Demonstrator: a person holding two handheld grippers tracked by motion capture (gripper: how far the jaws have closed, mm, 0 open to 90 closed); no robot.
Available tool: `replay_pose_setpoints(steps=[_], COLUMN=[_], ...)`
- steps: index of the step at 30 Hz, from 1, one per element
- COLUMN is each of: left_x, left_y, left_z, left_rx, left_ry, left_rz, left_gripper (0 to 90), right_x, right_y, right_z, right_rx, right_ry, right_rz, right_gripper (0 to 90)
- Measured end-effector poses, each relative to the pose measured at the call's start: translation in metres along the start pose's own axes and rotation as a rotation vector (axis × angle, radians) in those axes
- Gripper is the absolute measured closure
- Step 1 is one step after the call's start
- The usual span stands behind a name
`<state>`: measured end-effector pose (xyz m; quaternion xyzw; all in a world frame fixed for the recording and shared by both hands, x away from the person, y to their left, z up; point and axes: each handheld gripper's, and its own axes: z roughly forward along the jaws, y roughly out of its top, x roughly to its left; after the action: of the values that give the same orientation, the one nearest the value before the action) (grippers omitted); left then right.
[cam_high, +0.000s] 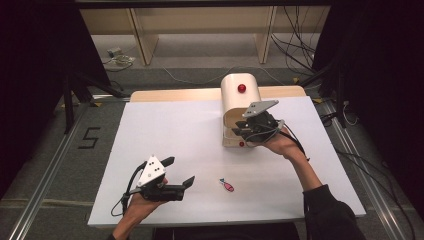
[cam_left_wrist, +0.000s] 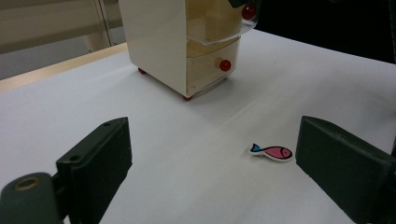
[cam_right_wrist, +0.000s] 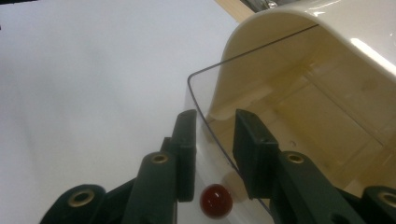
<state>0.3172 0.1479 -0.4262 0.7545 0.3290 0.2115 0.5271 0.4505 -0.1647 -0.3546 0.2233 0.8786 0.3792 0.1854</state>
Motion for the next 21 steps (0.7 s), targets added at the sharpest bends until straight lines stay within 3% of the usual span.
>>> replay_pose_setpoints(steps=[21], left_x=[-0.0001], left_y=[0.0001], left_z=[-0.0004], left_rx=[-0.002], left_ry=[0.0], left_rz=[-0.002], left_gripper=[10.9], right_x=[0.0034], right_y=[0.002], right_z=[-0.0034], right_rx=[0.033], right_ry=[0.009], right_rz=[-0.027], right_gripper=[74.2])
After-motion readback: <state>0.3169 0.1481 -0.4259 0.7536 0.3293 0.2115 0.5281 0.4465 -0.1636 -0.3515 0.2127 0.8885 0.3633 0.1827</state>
